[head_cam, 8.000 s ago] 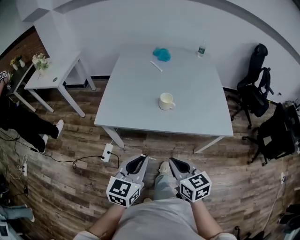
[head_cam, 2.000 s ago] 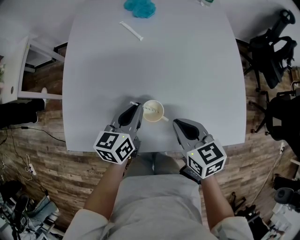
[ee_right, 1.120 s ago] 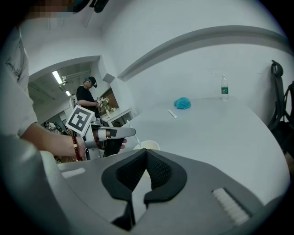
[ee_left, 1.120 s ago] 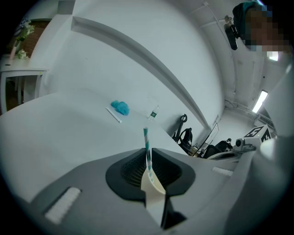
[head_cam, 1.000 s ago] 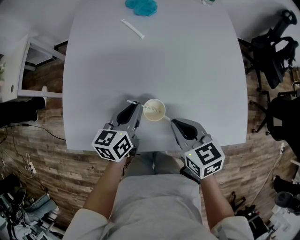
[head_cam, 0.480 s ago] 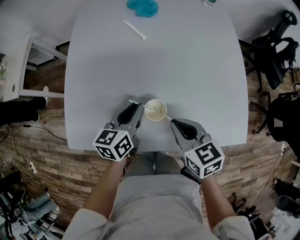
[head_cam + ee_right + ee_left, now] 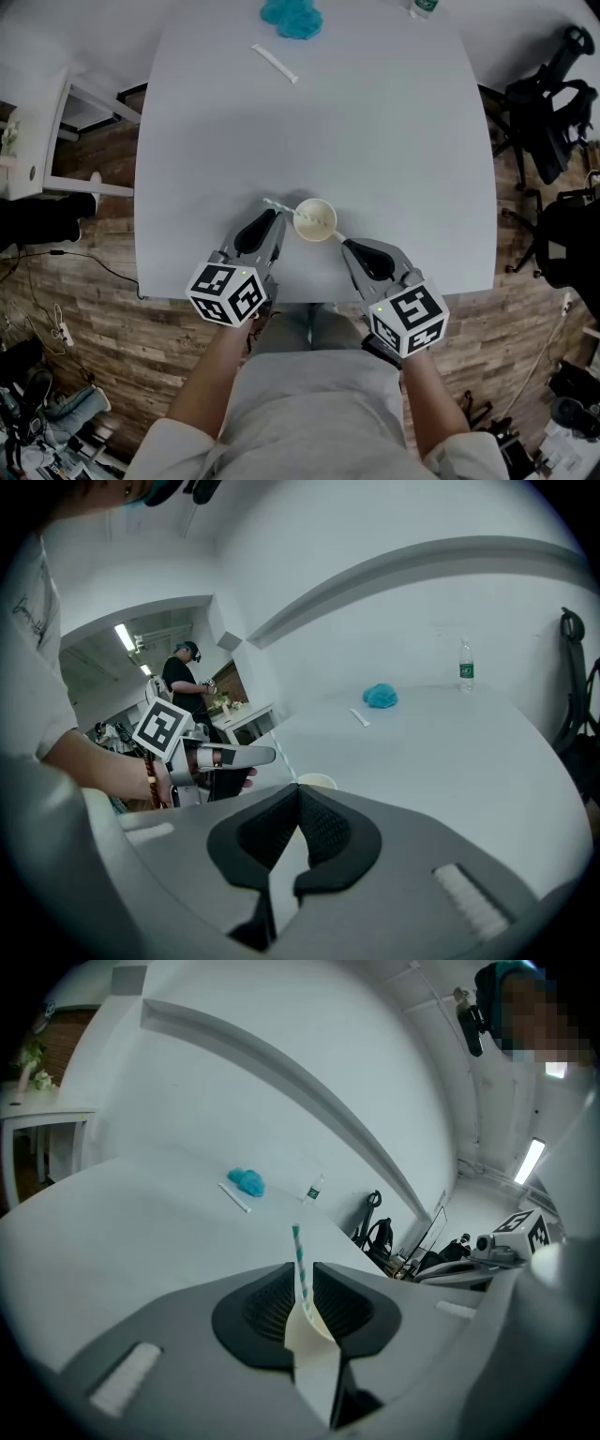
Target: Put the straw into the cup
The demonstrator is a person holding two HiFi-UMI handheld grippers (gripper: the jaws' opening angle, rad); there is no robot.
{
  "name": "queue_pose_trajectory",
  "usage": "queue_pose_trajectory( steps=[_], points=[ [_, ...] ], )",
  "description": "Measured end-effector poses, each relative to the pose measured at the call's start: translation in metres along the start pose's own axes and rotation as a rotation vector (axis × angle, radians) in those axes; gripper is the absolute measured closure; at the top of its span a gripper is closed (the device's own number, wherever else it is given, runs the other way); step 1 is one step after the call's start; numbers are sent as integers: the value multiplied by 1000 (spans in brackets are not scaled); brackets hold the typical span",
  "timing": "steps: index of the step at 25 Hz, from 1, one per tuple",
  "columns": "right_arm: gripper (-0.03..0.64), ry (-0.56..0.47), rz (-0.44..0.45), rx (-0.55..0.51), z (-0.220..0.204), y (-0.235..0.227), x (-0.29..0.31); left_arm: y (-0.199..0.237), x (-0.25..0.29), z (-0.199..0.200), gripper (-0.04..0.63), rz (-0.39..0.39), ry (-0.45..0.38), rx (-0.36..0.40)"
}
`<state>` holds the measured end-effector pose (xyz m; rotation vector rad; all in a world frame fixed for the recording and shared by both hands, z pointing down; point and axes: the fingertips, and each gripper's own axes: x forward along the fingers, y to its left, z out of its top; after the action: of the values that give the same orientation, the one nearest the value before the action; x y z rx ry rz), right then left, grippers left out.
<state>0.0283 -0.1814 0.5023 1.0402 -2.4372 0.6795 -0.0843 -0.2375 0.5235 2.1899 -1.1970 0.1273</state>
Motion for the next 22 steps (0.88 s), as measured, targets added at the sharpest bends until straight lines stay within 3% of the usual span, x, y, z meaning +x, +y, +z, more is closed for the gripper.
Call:
queue_pose_trajectory(
  steps=[5, 15, 22],
  points=[
    [611, -16, 1, -3, 4, 3, -4, -10, -11, 3, 574, 11, 3, 60],
    [611, -61, -13, -17, 20, 8, -20, -51, -38, 10, 577, -29, 23, 199],
    [611, -92, -16, -24, 27, 13, -36, -69, -56, 17, 577, -27, 16, 225]
  ],
)
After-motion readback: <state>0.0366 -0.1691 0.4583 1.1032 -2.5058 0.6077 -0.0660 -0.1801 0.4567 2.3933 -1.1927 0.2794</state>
